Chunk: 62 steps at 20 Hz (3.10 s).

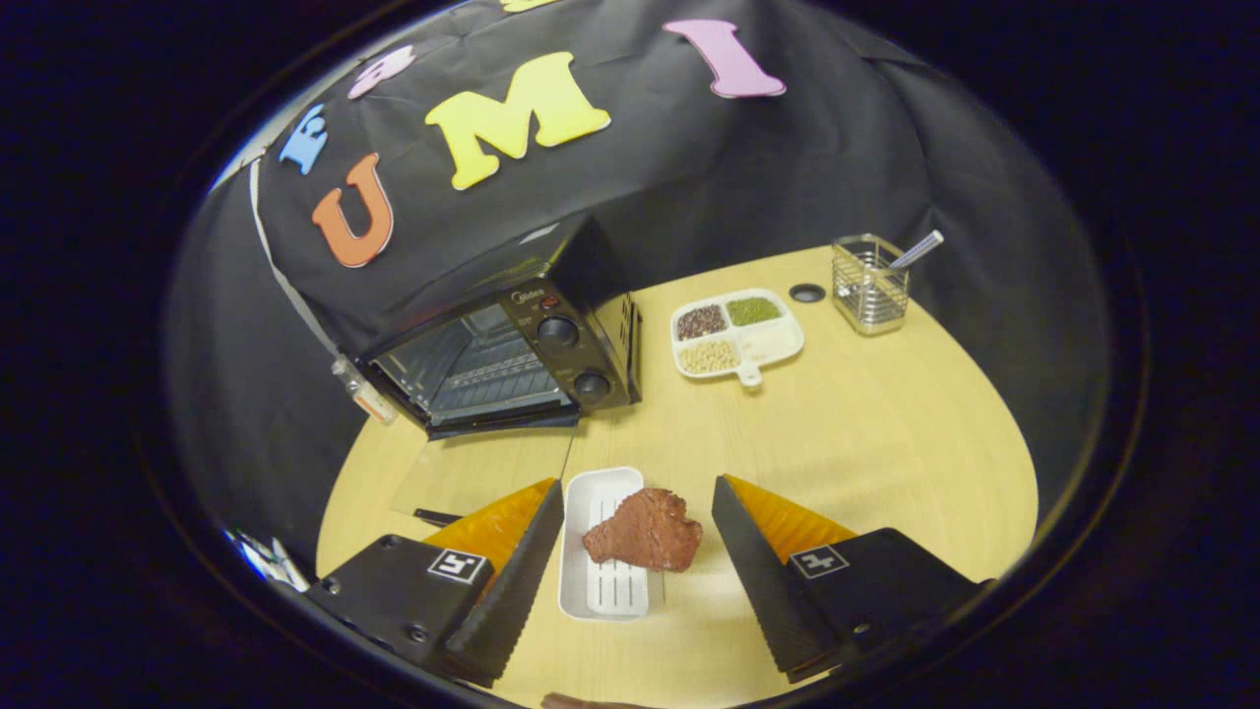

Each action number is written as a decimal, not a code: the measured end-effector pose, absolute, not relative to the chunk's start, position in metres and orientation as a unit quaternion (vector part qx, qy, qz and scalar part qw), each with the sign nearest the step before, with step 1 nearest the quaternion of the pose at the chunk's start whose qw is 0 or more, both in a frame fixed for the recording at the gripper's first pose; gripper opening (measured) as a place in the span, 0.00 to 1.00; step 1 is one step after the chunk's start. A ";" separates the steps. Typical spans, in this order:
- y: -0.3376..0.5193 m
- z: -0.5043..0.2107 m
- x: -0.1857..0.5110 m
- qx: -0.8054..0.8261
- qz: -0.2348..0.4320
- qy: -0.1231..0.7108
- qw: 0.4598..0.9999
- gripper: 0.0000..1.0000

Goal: Open the toaster oven, put the food inside, and close the toaster oven door.

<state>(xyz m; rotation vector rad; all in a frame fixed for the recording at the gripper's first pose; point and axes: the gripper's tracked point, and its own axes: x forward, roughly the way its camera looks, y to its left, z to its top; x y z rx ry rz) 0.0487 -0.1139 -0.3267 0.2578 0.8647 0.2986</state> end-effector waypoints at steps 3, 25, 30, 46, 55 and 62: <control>-0.123 -0.339 0.045 0.142 0.171 0.453 0.863 0.92; -0.112 -0.360 -0.007 0.161 0.222 0.523 0.807 0.13; -0.105 -0.343 -0.014 0.091 0.209 0.495 0.838 0.11; 0.006 -0.253 -0.078 -0.111 0.244 0.321 0.908 0.11; 0.093 -0.261 -0.066 -0.083 0.253 0.259 0.929 0.11; 0.102 -0.282 0.013 0.039 0.171 0.232 0.957 0.10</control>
